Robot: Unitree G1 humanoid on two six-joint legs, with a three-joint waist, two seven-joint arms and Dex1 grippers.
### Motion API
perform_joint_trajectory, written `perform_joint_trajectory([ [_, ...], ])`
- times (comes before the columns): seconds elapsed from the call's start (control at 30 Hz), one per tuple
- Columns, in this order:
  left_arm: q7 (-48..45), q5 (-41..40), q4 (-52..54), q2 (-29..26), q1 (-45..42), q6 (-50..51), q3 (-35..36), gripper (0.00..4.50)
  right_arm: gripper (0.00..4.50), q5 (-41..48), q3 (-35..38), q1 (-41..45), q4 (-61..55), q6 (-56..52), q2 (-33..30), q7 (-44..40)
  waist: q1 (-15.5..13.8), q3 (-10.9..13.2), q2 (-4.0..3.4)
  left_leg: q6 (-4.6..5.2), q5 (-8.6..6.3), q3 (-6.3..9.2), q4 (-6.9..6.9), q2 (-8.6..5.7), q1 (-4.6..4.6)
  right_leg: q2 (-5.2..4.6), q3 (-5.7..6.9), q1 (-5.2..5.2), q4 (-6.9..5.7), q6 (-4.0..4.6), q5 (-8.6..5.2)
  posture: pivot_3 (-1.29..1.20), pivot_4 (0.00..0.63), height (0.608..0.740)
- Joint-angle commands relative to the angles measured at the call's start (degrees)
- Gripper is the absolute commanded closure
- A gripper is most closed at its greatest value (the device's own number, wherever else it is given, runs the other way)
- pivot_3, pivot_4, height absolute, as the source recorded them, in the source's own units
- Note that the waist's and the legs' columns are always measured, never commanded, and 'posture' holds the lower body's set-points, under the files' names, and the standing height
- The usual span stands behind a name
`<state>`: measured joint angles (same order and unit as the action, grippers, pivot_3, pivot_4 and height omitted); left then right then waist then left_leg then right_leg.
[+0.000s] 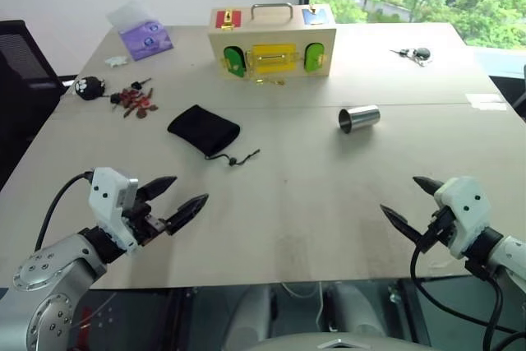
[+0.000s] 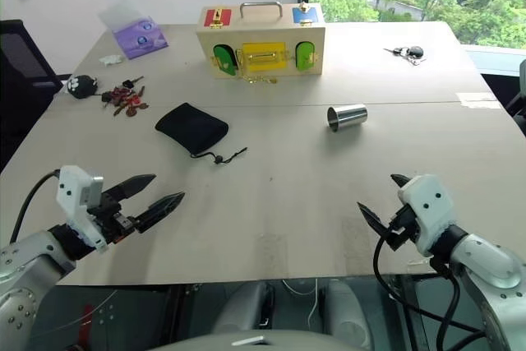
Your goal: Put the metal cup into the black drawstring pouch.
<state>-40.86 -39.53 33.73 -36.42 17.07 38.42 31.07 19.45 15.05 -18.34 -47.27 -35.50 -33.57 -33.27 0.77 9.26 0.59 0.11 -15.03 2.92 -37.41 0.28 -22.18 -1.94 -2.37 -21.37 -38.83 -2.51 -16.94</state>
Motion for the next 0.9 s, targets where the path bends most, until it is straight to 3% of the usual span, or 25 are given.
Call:
perform_joint_trajectory([
  [0.03, 6.1, 2.3, 2.9, -0.3, -4.2, 1.0, -2.5, 0.03, 0.00, 0.8, 1.2, 0.9, -1.2, 4.7, 0.2, -1.0, 0.0, 0.0, -0.01, 0.00, 0.00, 0.01, 0.00, 0.00, 0.00, 0.00, 0.00, 0.00, 0.00, 0.00, 0.00, 0.00, 0.150, 0.740],
  [0.2, 19.9, 11.8, 5.0, -1.3, -15.4, 6.9, -12.5, 0.03, 0.00, 0.9, -2.7, 3.9, -0.3, 11.1, -0.3, -4.3, -0.3, 0.0, 0.15, 0.00, 0.02, 0.13, -0.08, -0.05, 0.02, 0.13, 0.03, 0.07, -0.03, -0.02, 0.01, 0.00, 0.150, 0.740],
  [0.33, 29.9, 24.3, 5.1, -7.0, -25.5, 17.3, -25.8, 0.03, 0.00, 0.8, -6.3, 6.0, -1.6, 13.2, -2.2, -6.9, 0.2, 0.1, 0.21, 0.00, 0.01, 0.08, -0.04, -0.07, 0.02, 0.15, 0.01, 0.04, -0.04, -0.03, 0.02, 0.00, 0.150, 0.740],
  [0.5, 34.5, 36.4, -0.4, -10.1, -40.7, 26.3, -43.9, 0.03, 0.00, 0.9, -8.8, 8.4, -2.6, 12.1, -2.8, -5.9, -0.1, 0.1, 0.29, 0.00, 0.01, 0.14, -0.01, -0.11, -0.19, 0.16, 0.08, -0.12, -0.06, -0.04, 0.02, 0.00, 0.150, 0.740],
  [0.57, 35.2, 40.0, -5.2, -8.7, -46.6, 28.7, -50.2, 0.03, 0.00, 1.6, -9.5, 9.4, -3.1, 11.2, -3.0, -5.8, -0.1, 0.1, 0.31, -0.01, 0.02, 0.18, -0.04, -0.14, -0.38, 0.17, 0.12, -0.26, -0.05, -0.04, 0.03, 0.00, 0.150, 0.740],
  [0.83, 34.3, 47.8, -17.4, -4.1, -53.2, 24.8, -58.9, 0.03, 0.00, 0.9, -11.2, 10.6, -4.3, 9.5, -2.0, -2.1, -0.1, 0.1, 0.33, -0.21, 0.13, 0.23, -0.03, -0.14, -0.59, 0.15, 0.18, -0.43, -0.01, -0.04, 0.01, 0.00, 0.150, 0.740],
  [0.9, 33.6, 49.2, -20.4, -4.0, -53.8, 23.0, -59.5, 0.53, 0.00, 0.5, -12.1, 10.9, -4.7, 9.0, -1.6, -1.0, -0.1, 0.1, 0.34, -0.19, 0.12, 0.26, -0.04, -0.15, -0.60, 0.14, 0.21, -0.43, -0.01, -0.04, 0.01, 0.00, 0.150, 0.740],
])
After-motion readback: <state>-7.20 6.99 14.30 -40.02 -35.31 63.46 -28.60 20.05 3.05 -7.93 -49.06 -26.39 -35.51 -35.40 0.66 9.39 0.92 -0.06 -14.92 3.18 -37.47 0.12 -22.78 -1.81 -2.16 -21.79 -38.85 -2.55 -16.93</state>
